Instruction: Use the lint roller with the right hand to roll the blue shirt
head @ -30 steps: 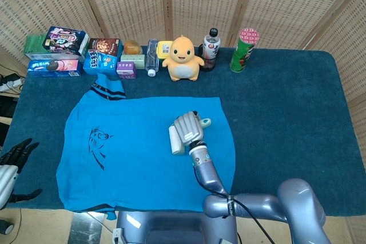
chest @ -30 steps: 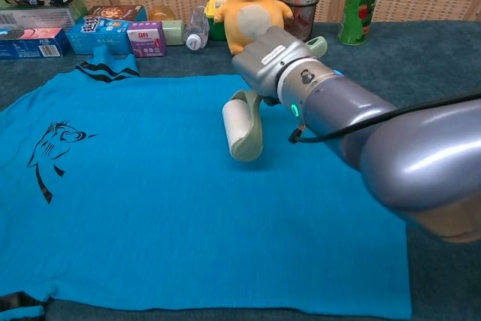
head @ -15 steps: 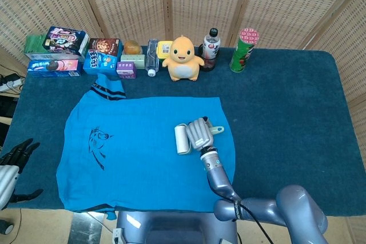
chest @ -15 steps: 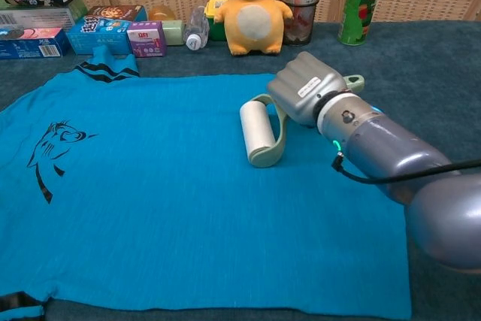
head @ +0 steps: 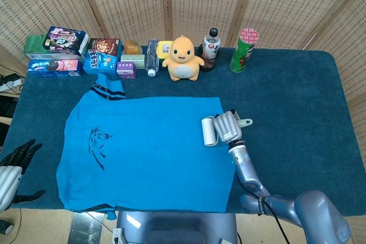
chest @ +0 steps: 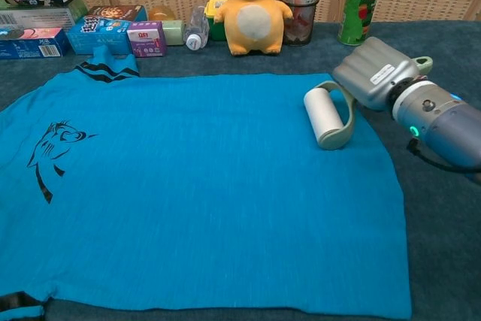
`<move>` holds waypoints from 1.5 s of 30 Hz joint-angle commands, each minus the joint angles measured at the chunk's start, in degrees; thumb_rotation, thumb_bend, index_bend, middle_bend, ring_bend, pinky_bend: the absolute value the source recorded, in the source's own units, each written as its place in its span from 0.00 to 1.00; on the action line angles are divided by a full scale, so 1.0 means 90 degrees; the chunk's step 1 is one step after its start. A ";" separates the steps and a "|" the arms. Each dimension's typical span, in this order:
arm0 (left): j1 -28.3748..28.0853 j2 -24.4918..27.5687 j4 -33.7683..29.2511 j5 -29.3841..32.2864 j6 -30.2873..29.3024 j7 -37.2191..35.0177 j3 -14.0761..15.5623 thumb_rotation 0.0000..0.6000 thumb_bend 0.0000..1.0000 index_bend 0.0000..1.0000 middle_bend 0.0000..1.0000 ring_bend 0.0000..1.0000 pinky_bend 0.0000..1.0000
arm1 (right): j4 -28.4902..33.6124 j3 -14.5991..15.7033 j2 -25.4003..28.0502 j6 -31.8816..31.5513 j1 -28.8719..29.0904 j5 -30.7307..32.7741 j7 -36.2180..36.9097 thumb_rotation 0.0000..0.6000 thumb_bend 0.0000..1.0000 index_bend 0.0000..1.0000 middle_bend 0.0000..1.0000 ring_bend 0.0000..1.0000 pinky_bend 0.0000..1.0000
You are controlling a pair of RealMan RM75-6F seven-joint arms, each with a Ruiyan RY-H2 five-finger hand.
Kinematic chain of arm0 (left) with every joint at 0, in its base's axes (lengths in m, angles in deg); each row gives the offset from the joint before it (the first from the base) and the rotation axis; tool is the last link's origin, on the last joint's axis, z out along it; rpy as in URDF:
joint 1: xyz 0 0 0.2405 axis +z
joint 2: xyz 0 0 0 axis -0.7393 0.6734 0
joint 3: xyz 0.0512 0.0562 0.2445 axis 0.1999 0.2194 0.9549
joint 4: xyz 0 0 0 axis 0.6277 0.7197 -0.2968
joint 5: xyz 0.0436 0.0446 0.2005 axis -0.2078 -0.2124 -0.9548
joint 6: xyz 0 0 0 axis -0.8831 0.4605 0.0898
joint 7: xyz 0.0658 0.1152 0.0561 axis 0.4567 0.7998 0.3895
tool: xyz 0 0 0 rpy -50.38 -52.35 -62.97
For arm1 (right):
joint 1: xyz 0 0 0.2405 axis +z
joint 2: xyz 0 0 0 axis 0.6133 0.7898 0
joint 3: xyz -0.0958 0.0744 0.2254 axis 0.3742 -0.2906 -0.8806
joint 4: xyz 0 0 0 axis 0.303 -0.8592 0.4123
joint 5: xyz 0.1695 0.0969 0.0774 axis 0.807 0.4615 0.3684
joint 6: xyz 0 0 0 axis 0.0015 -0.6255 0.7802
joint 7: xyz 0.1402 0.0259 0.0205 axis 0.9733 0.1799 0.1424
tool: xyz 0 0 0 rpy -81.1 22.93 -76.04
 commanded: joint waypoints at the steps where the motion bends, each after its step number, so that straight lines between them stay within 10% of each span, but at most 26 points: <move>1: -0.0003 -0.0003 -0.0003 -0.0002 0.0009 0.0016 0.0005 1.00 0.12 0.00 0.00 0.00 0.13 | -0.0304 0.0005 0.0147 0.0123 -0.0163 -0.0145 0.0233 1.00 1.00 0.52 0.72 0.96 1.00; 15: 0.0004 0.0017 -0.0028 -0.0037 0.0006 0.0007 0.0029 1.00 0.12 0.00 0.00 0.00 0.13 | 0.0689 -0.0883 0.1564 0.0773 -0.0329 -0.0200 0.2130 1.00 1.00 0.52 0.72 0.96 1.00; 31: -0.0009 0.0024 -0.0050 -0.0013 0.0033 -0.0001 0.0029 1.00 0.12 0.00 0.00 0.00 0.13 | -0.1149 -0.1019 0.1179 0.1760 -0.0643 0.0103 0.3283 1.00 0.98 0.44 0.61 0.81 0.95; 33: -0.0005 0.0025 -0.0055 -0.0020 0.0027 -0.0010 0.0032 1.00 0.12 0.00 0.00 0.00 0.13 | -0.1023 -0.0959 0.1292 0.2034 -0.0670 0.0104 0.3306 1.00 0.86 0.32 0.50 0.68 0.83; 37: -0.0006 0.0023 -0.0056 -0.0024 0.0029 -0.0001 0.0034 1.00 0.12 0.00 0.00 0.00 0.13 | -0.0545 -0.0897 0.1586 0.2218 -0.0698 0.0184 0.3039 1.00 0.18 0.00 0.11 0.23 0.43; 45: -0.0005 0.0038 -0.0053 -0.0047 0.0031 -0.0037 0.0047 1.00 0.12 0.00 0.00 0.00 0.13 | 0.0613 -0.1003 0.2223 0.2021 -0.0768 0.0552 0.2559 1.00 0.00 0.00 0.00 0.04 0.18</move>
